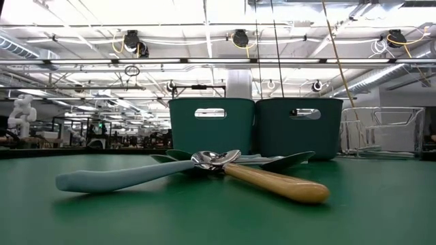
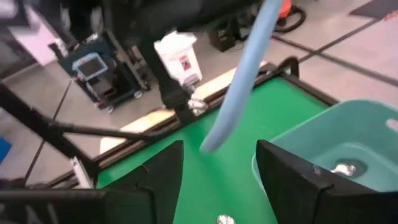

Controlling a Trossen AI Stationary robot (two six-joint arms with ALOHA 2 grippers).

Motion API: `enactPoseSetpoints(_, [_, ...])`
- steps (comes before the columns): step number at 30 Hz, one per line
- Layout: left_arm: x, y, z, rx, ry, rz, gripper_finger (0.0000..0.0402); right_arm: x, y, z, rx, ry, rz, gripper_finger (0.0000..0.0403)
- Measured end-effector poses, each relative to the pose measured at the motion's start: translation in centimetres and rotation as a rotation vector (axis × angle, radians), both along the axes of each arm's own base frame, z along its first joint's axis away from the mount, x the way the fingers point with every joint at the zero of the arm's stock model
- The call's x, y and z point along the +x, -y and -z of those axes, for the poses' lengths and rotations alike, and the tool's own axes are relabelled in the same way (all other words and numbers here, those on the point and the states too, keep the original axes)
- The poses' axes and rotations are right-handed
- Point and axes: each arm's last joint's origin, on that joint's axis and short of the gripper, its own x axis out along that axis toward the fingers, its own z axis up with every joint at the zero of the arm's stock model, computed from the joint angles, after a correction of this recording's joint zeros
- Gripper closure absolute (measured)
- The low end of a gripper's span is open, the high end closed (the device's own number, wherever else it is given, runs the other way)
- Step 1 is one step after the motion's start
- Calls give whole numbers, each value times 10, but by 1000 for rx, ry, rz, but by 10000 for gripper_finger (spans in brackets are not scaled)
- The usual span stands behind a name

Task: Sort silverware by color (type)
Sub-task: Put the blue spoon into the blue bin

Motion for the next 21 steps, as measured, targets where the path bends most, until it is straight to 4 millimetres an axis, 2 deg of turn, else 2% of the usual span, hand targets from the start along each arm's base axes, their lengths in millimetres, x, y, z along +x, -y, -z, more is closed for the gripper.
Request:
enactPoseSetpoints(11, [1, 4, 0, 24, -20, 61, 389, 12, 4, 5, 0, 1, 18, 218])
enactPoseSetpoints(15, [1, 5, 0, 39, -27, 74, 389, 14, 4, 4, -19, 14, 12, 248])
enactPoseSetpoints(21, [1, 5, 1, 44, -31, 82, 389, 14, 4, 4, -39, 14, 6, 320])
